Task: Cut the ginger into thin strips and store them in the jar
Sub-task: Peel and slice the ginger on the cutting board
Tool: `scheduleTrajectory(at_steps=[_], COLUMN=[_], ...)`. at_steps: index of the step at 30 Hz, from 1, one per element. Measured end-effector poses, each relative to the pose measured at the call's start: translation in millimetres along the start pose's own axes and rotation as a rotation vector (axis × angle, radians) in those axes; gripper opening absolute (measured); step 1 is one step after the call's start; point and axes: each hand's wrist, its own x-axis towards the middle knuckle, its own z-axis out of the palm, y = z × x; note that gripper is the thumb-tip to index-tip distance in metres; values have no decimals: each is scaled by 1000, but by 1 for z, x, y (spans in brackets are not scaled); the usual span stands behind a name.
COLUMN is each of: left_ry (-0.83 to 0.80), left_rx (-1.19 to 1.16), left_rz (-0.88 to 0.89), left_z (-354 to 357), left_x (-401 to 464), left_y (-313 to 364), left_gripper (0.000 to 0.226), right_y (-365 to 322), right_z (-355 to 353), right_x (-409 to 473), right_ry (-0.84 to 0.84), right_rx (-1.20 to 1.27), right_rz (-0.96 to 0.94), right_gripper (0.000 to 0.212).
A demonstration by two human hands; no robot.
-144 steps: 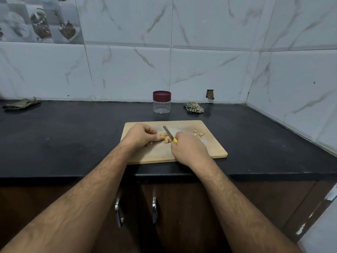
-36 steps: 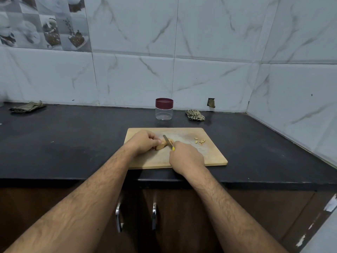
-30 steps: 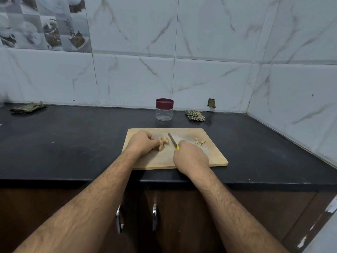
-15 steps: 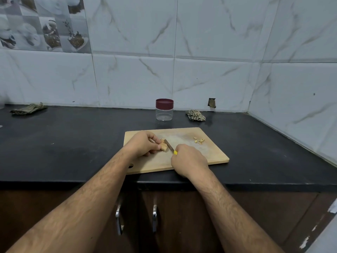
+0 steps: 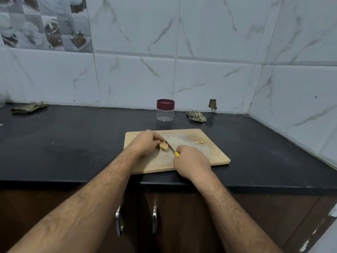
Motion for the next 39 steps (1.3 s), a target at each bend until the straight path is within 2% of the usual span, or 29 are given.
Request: scheduleTrajectory(at_steps=[3, 8, 16, 21, 39], left_ry=[35, -10, 67, 98, 61], left_rx=[-45, -62, -119, -158, -163], left_rz=[-41, -57, -34, -14, -25], left_z=[0, -7, -2, 2, 2], left_x=[0, -7, -11, -12, -5], left_y=[-4, -11, -11, -12, -12], left_gripper=[20, 55, 41, 41, 36], right_y=[1, 3, -5, -9, -14], right_z=[-1, -3, 1, 6, 10], right_x=[1, 4, -3, -4, -2], right_ry=[7, 41, 48, 52, 38], right_rx=[-3, 4, 2, -7, 0], right_rz=[5, 24, -19, -29, -29], right_gripper=[24, 14, 7, 19, 23])
